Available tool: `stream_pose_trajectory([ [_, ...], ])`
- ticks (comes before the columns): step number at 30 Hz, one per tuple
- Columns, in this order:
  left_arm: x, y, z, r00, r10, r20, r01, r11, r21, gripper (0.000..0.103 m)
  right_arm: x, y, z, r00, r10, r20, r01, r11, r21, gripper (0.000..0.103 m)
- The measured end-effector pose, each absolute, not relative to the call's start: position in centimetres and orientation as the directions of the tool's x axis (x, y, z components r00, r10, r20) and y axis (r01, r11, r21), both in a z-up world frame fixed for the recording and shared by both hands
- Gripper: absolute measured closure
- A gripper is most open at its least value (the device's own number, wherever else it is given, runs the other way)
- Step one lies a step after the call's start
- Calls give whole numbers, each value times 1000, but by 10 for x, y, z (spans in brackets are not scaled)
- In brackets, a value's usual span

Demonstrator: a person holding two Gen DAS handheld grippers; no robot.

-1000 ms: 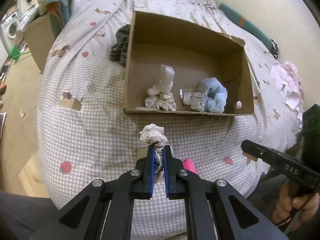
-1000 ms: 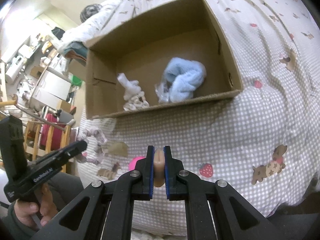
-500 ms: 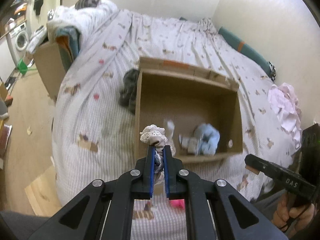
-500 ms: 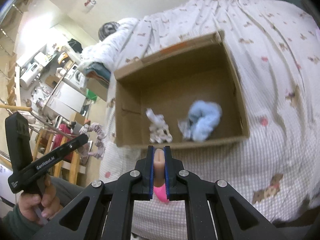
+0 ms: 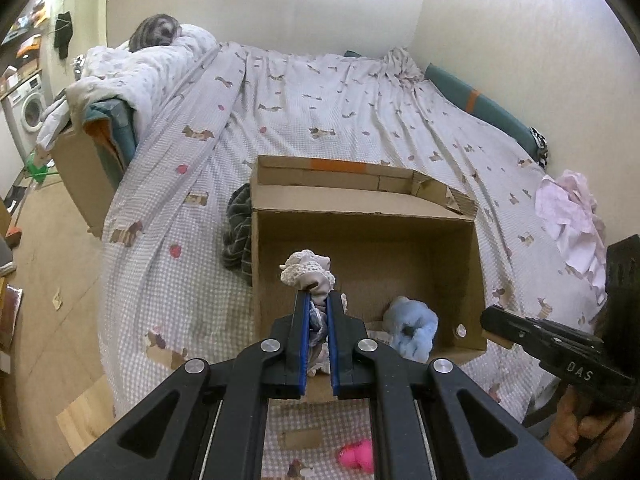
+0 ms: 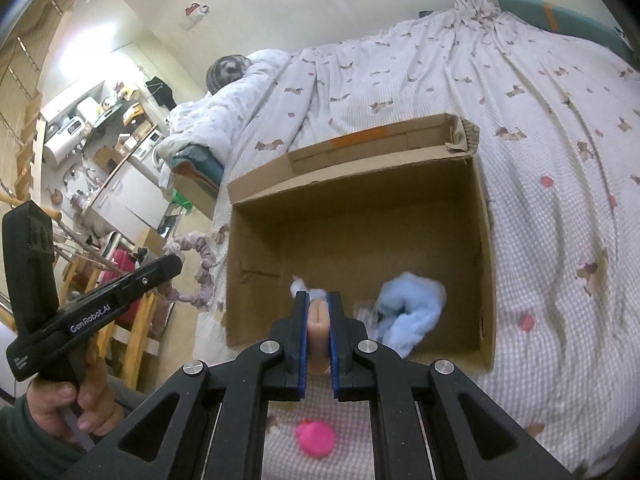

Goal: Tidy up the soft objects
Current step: 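Carry the cylinder and scrunchie into the box and open both grippers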

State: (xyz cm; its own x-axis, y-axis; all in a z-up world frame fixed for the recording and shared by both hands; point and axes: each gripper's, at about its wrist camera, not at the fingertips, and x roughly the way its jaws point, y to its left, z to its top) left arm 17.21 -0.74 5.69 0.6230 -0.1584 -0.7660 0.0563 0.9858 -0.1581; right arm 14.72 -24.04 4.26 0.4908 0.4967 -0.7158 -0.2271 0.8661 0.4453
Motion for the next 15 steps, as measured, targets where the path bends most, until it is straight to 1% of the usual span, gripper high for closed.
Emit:
stream_pose_trajectory([
  [5, 184, -16, 39, 617, -143, -774, 71, 990, -126, 95, 162, -240, 20, 473, 492, -731, -197, 868, 456, 93],
  [15, 196, -25, -3, 603, -110, -790, 85, 994, -73, 95, 173, -231, -17, 426, 456, -781, -171, 889, 425, 93],
])
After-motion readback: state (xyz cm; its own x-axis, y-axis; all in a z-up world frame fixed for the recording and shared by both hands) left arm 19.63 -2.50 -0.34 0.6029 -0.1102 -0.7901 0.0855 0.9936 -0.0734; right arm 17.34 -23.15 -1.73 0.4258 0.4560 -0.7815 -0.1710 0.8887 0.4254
